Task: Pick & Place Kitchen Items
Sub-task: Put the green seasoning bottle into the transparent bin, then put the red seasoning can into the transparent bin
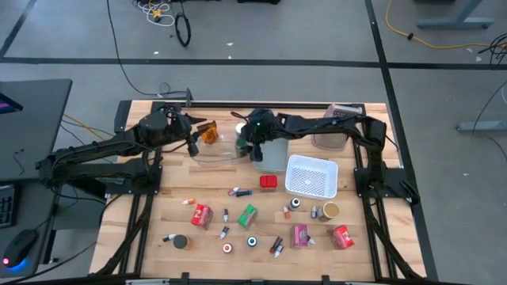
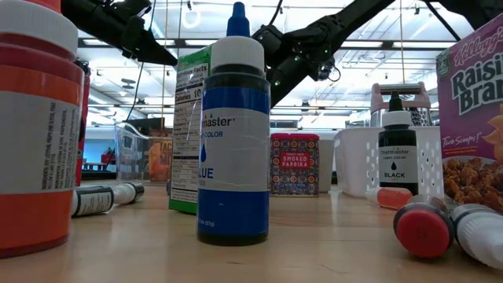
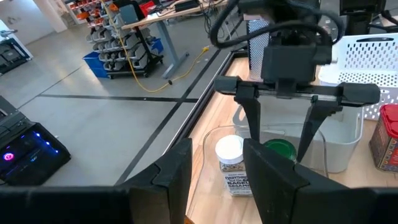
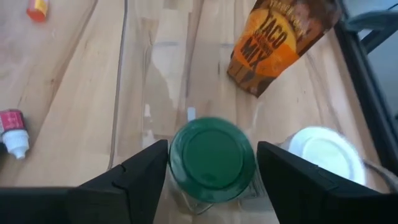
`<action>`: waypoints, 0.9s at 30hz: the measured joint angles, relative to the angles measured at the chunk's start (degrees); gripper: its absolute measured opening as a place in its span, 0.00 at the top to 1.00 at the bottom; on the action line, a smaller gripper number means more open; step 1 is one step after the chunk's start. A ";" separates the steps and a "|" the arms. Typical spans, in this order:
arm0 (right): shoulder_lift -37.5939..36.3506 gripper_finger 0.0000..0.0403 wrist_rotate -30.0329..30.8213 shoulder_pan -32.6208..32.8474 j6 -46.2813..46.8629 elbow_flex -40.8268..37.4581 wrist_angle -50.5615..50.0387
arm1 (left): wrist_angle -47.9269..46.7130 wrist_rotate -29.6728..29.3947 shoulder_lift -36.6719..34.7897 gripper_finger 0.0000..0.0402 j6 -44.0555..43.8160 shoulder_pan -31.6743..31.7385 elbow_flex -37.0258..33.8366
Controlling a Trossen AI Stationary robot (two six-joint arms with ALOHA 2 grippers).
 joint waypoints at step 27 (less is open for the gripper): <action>-11.21 0.36 10.06 14.57 9.65 0.02 -23.95 | -1.33 0.00 0.02 0.62 -0.08 -0.01 0.00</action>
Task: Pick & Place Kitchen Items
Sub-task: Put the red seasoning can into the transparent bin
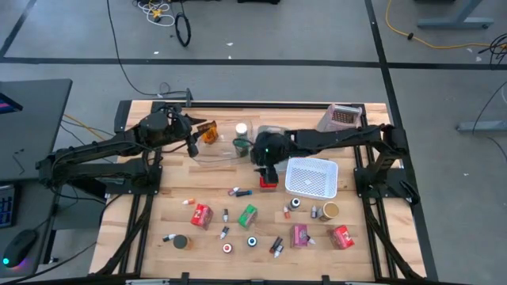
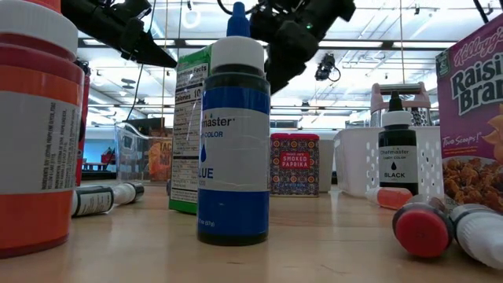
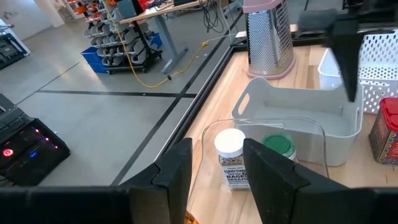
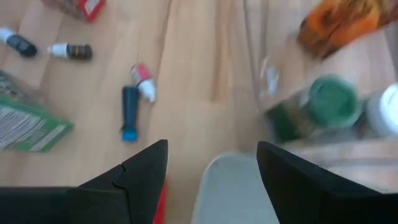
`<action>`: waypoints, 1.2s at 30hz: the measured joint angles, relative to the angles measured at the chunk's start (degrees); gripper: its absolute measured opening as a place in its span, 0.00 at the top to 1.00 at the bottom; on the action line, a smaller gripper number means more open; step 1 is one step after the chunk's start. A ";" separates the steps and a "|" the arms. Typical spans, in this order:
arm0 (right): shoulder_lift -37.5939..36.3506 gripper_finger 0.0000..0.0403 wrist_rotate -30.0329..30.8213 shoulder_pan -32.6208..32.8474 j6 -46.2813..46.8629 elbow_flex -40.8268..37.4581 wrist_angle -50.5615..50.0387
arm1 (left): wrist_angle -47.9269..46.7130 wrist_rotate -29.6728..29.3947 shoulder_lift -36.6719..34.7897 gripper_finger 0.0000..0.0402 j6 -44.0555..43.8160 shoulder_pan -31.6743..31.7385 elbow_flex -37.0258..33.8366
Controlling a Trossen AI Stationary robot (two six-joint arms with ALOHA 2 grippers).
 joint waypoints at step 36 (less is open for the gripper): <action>0.23 0.30 6.34 6.42 14.43 -11.80 3.26 | 0.08 -0.02 0.00 0.62 0.19 0.00 0.00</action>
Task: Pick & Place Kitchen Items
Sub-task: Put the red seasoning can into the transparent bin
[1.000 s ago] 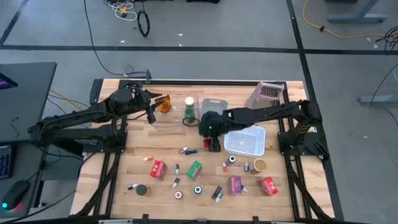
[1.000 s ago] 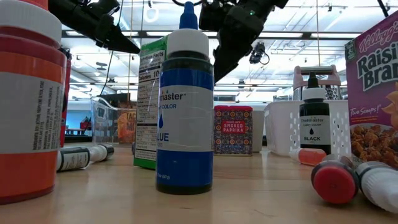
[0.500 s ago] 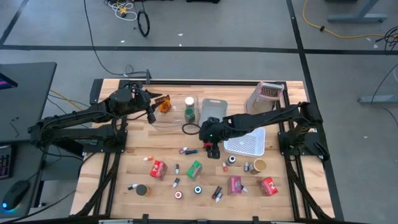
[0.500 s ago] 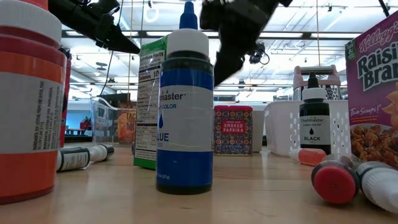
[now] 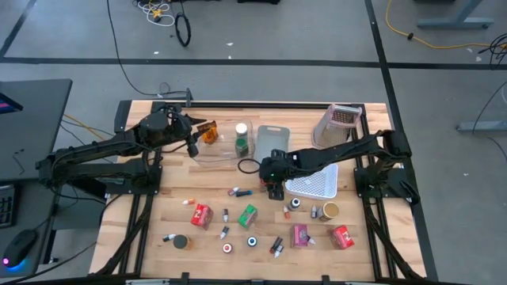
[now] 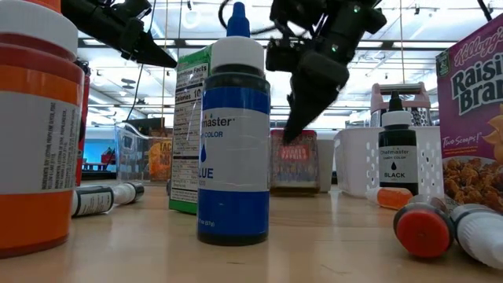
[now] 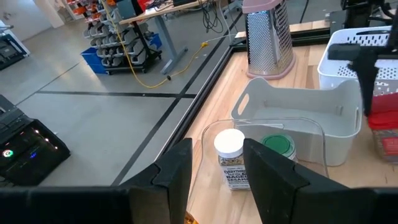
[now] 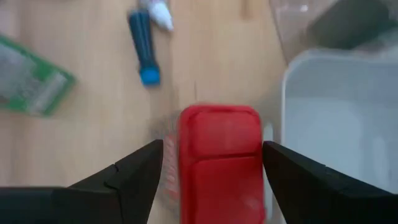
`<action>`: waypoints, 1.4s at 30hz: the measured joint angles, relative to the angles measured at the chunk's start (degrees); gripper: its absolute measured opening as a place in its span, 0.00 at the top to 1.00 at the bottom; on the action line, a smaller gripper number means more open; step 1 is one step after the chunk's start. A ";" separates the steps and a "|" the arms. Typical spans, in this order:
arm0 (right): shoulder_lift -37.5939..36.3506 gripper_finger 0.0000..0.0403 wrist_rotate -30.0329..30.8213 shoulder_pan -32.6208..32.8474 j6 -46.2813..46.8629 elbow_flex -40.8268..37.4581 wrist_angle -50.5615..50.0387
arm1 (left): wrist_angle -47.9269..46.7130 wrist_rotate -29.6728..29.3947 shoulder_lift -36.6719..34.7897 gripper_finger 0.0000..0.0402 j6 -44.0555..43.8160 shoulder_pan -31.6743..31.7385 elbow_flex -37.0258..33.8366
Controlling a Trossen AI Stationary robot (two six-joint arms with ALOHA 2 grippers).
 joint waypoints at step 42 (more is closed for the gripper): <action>0.03 0.37 -5.29 -0.48 0.32 -3.27 5.46 | -0.02 0.00 -0.01 0.62 0.02 0.02 0.00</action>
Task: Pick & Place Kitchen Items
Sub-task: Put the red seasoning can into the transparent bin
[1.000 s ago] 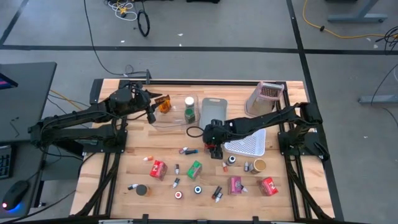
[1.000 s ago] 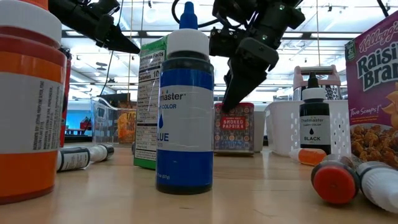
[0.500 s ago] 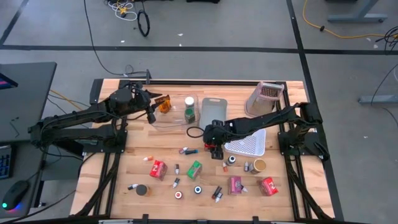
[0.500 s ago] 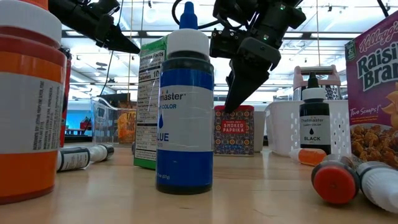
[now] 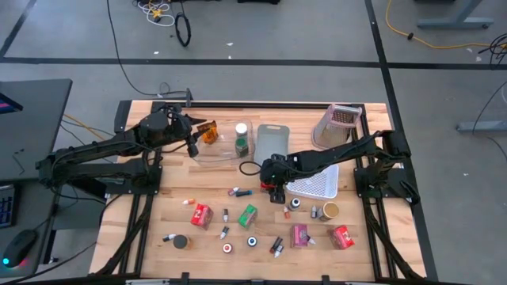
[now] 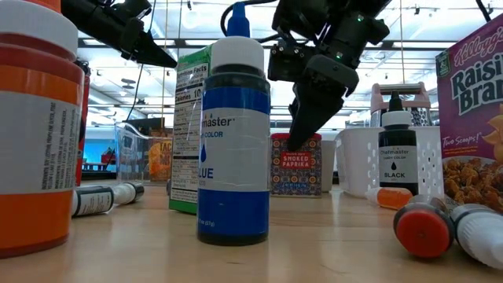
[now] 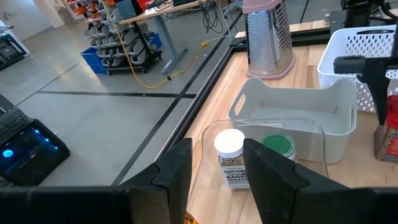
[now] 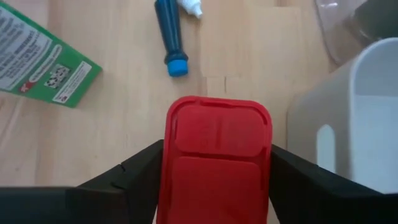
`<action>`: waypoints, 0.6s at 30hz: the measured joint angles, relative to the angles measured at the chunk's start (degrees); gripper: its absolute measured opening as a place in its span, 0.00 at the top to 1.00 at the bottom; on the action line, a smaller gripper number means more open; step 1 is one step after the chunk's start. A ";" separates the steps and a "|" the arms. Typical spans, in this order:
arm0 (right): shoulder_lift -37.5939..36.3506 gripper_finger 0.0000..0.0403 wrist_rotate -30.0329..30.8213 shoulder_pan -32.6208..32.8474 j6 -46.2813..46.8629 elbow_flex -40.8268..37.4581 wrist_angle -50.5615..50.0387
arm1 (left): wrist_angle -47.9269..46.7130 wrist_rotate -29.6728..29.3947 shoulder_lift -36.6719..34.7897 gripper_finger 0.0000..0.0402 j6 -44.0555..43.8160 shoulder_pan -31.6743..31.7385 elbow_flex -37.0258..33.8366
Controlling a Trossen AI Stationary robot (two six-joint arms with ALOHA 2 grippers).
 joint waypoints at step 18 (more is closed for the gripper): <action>-2.73 0.42 0.76 -0.50 -13.55 8.21 5.72 | 0.02 0.00 -0.02 0.62 0.00 -0.01 0.00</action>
